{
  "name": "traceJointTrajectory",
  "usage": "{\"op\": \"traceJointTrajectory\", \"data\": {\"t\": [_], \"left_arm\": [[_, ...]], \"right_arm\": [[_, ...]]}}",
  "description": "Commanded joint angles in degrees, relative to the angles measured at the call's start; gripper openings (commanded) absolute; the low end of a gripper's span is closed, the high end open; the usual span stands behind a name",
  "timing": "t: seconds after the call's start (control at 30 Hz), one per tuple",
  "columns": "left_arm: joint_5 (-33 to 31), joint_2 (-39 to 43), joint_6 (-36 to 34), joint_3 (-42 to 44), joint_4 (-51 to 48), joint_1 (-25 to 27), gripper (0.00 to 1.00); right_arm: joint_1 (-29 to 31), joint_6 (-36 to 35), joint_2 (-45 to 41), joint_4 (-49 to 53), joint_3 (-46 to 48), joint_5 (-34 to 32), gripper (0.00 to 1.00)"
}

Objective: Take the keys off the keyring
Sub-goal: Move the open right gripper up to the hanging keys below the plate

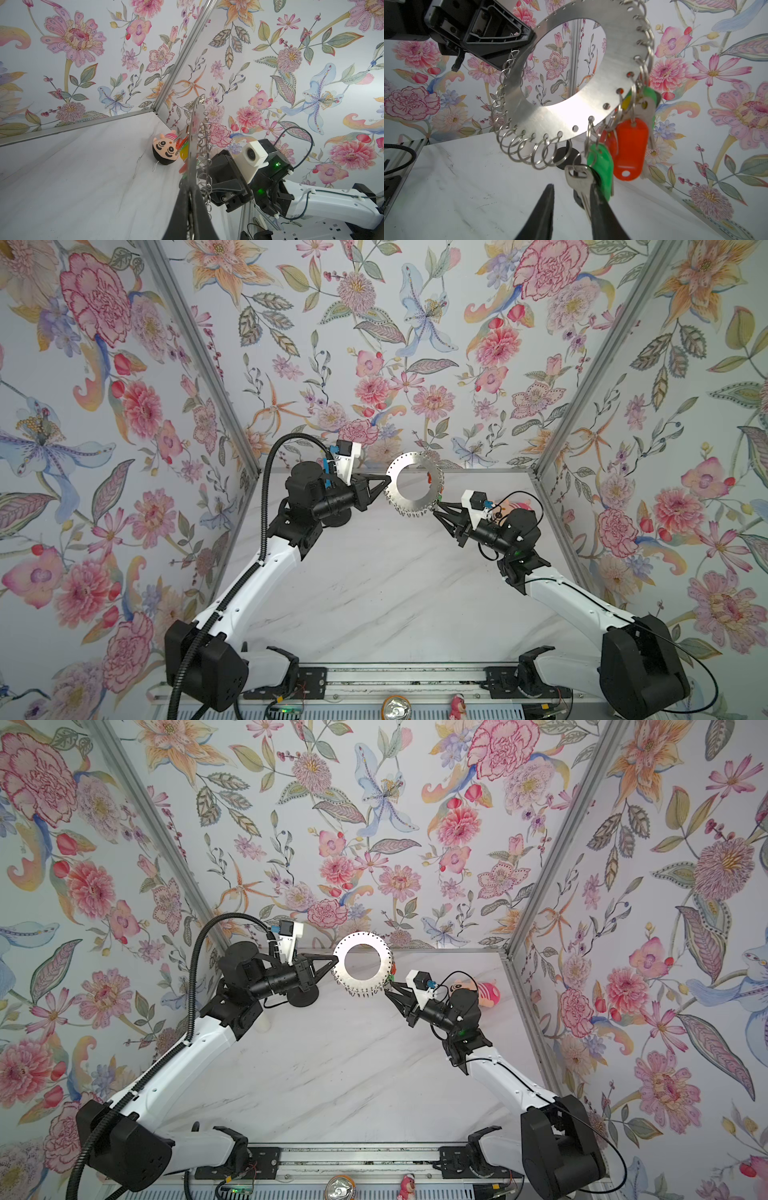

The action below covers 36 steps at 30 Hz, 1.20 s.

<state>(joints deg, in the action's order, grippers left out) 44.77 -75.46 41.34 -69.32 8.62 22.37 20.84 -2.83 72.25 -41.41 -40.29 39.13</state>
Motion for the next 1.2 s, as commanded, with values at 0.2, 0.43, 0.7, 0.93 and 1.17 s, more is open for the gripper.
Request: {"op": "traceJointTrajectory", "data": {"t": [0.2, 0.43, 0.7, 0.93, 1.17], "left_arm": [[1.0, 2.4, -0.3, 0.7, 4.2, -0.9, 0.0], [1.1, 2.4, -0.3, 0.8, 4.2, -1.2, 0.0], [0.8, 2.5, -0.2, 0.9, 4.4, -1.5, 0.0], [1.1, 2.7, 0.1, 0.9, 4.7, -1.4, 0.0], [1.1, 3.0, 0.1, 1.3, 4.7, -1.4, 0.0]], "right_arm": [[-1.1, 0.2, 2.7, -0.9, -3.2, 3.5, 0.32], [-1.2, 1.4, 4.2, -0.7, -4.3, 7.5, 0.32], [-0.7, 3.0, 4.8, -0.9, -4.6, 10.5, 0.23], [-0.1, 3.4, 6.2, -0.8, -5.8, 9.8, 0.26], [0.1, 3.9, 7.7, 0.3, -8.0, 8.8, 0.26]]}}
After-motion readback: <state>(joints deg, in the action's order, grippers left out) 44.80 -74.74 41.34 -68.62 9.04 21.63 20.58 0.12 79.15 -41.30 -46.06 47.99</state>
